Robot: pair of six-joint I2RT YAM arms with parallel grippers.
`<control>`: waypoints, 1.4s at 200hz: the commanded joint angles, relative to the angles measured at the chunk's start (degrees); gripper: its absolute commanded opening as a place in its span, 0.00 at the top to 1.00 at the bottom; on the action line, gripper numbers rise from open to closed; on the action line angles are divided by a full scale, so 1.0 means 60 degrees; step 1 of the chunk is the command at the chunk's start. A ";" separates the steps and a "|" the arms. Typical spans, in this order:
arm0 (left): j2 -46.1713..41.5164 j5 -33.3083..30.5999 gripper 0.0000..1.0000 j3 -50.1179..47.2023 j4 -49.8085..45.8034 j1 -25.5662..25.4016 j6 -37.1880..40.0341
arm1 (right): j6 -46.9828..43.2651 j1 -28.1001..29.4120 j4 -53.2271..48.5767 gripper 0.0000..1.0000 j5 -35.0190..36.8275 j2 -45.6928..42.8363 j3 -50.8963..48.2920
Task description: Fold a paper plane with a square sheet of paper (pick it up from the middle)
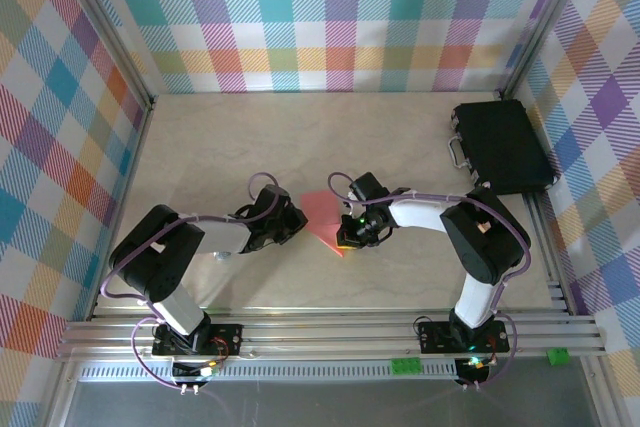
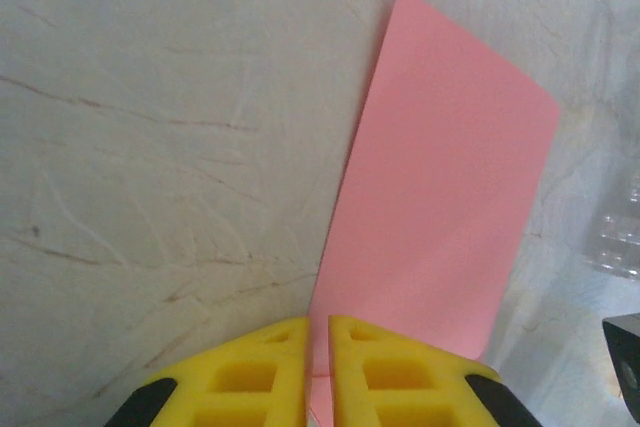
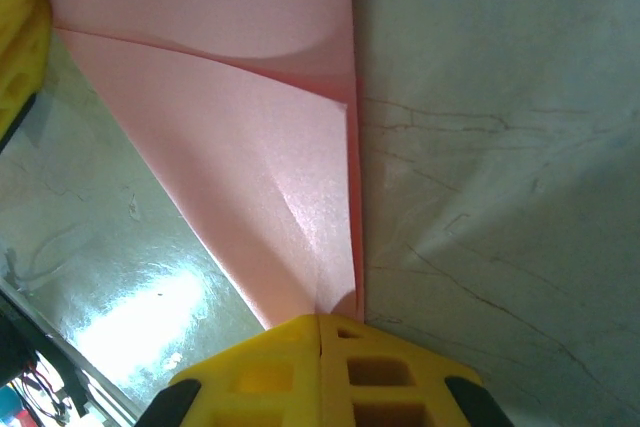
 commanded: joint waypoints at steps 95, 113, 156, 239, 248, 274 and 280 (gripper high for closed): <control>-0.1866 0.0339 0.76 0.0664 -0.2719 0.0673 0.1772 | -0.0894 -0.0112 0.0200 0.80 0.0462 -0.1298 0.0578; -0.1842 0.0994 0.70 0.0556 -0.2650 0.0672 0.1732 | 0.0257 -0.0070 0.0851 0.78 0.0306 -0.1319 0.0109; -0.1616 0.2000 0.63 0.0119 -0.1968 0.0612 0.1217 | 0.1478 -0.0007 0.1957 0.77 0.0120 -0.1437 -0.0731; -0.0657 0.2864 0.61 -0.0245 -0.0440 0.0438 0.0503 | 0.0596 -0.0024 0.0953 0.75 0.0979 -0.1126 -0.0330; -0.0627 0.2895 0.61 -0.0245 -0.0389 0.0438 0.0514 | 0.0523 -0.0024 0.0919 0.75 0.0964 -0.1078 -0.0264; -0.0471 0.2994 0.59 -0.0224 -0.0263 0.0438 0.0521 | 0.0339 -0.0024 0.0922 0.75 0.0842 -0.0931 -0.0137; -0.0418 0.3018 0.59 -0.0216 -0.0230 0.0438 0.0501 | 0.0323 -0.0024 0.0901 0.75 0.0857 -0.0907 -0.0099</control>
